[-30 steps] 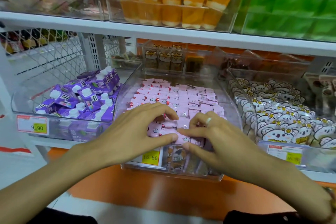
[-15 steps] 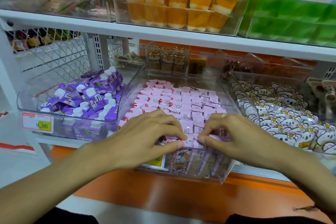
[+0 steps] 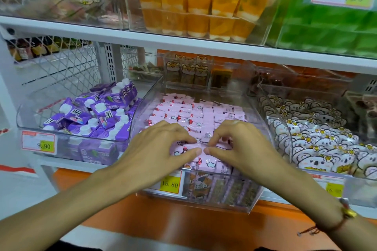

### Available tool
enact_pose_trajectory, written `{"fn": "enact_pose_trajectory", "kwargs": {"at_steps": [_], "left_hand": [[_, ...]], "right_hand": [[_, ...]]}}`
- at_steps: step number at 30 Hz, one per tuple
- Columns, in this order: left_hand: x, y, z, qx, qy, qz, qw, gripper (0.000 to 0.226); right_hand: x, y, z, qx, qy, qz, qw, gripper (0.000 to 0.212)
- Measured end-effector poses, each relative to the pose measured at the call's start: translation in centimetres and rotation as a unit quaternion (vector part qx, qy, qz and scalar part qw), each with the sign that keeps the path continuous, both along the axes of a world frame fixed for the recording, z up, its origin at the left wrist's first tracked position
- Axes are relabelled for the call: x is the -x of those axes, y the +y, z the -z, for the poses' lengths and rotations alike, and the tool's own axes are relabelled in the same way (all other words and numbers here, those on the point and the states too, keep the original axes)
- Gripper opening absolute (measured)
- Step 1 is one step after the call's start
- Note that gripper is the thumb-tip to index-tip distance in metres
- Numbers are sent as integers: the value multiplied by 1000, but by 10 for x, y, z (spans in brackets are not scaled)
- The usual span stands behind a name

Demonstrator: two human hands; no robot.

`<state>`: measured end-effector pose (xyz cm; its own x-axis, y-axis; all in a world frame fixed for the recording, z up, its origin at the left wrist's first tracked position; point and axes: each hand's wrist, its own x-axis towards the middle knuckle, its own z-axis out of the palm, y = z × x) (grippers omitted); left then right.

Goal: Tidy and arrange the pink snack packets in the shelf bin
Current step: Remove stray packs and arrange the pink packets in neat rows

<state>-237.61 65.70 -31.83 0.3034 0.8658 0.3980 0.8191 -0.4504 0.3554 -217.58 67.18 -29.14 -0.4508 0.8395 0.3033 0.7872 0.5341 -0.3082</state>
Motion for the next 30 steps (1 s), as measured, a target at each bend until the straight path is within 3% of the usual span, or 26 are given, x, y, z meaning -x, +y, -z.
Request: {"fn": "enact_pose_trajectory", "kwargs": {"at_steps": [6,8,11,15,17,21,26,28,30], "left_hand": [[-2,3,-2,17,36,-17,999,45],[-2,2,-4,19,49,-24,998,46],[-3,1,-6,28,72,-27,997,48],[-3,-2,-9,30,55,-21,998,47],[-2,-4,-11,26,-17,-27,999,54],[-4,-10,-16,-6,-161,20,987,70],[-7,-11,-18,-61,-172,61,981,46],[-6,-10,-22,-8,-272,52,961,34],[-4,-7,-28,85,-394,36,914,27]], "right_hand": [[1,-6,2,-56,-25,-40,997,12],[3,-8,0,-82,5,-49,995,12],[6,-11,-7,-141,154,-42,977,11],[0,-10,-23,-212,373,3,903,12],[-4,-8,-25,-150,463,37,873,12],[-6,-6,-17,97,575,94,807,16],[2,-8,-15,247,618,65,744,21],[0,-7,-17,255,604,66,752,29],[-3,-6,-18,190,522,93,826,37]]}}
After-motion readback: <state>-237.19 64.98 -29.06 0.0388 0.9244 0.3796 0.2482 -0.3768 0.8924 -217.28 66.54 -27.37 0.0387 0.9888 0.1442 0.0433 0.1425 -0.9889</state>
